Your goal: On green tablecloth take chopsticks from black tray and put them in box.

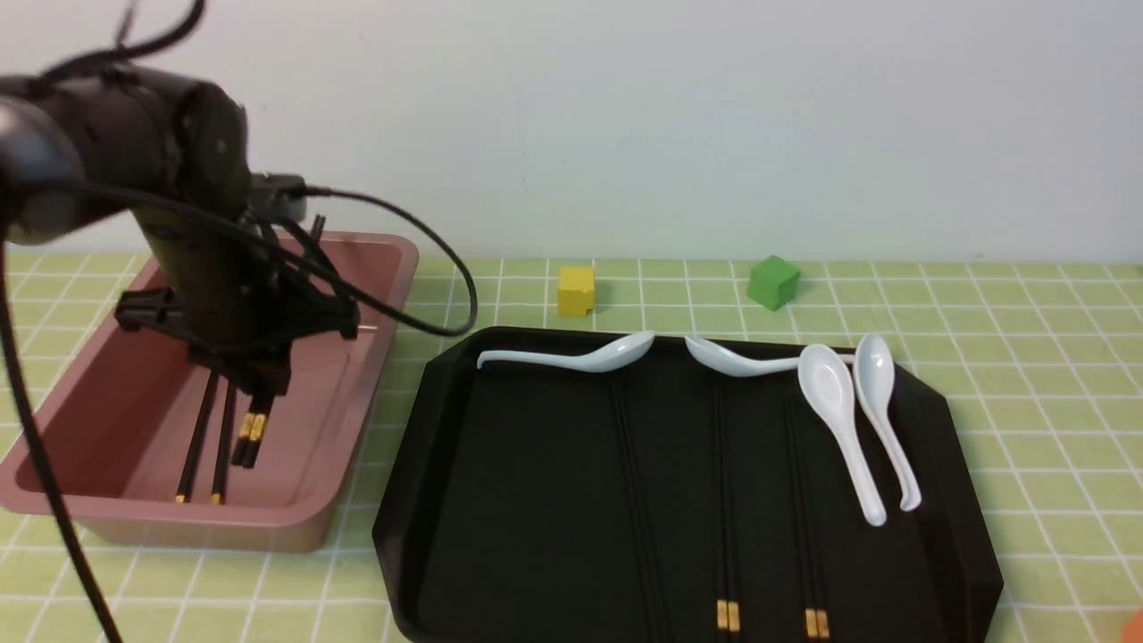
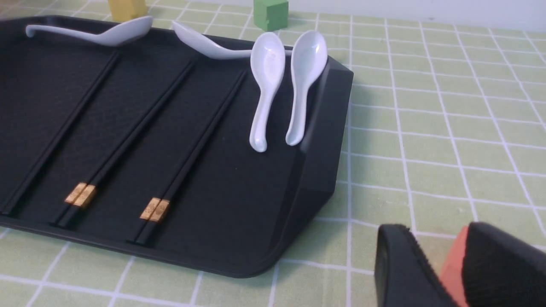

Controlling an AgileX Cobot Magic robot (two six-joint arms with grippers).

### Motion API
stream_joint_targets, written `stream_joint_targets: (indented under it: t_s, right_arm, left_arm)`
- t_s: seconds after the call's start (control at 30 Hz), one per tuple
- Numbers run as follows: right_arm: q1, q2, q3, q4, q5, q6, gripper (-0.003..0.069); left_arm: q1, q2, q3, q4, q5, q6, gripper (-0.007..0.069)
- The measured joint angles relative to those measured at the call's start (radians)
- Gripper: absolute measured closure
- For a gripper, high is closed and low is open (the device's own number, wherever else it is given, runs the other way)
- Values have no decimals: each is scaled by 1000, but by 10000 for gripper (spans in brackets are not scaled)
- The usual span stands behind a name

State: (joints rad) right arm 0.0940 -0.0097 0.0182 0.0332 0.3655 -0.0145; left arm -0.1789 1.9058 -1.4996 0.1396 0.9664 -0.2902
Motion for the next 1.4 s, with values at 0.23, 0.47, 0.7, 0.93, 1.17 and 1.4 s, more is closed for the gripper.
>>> stream_joint_targets:
  t_s: [0.23, 0.47, 0.7, 0.93, 1.17, 1.4]
  right_arm:
    - [0, 0, 0, 0, 0, 0, 419]
    - [0, 0, 0, 0, 0, 0, 419]
    - [0, 0, 0, 0, 0, 0, 419]
    - [0, 0, 0, 0, 0, 0, 419]
    - [0, 0, 0, 0, 0, 0, 419]
    - [0, 0, 0, 0, 0, 0, 419]
  left_arm:
    - [0, 45, -8, 5, 58, 8, 416]
    - [0, -115, -55, 11, 184, 57, 614]
    - [2, -476, 121, -156, 114, 66, 637]
    - [-41, -993, 730, -445, -281, 214, 637]
    - [-48, -1470, 1154, -610, -648, 258, 637]
    - [-48, -1813, 1261, -596, -724, 263, 637]
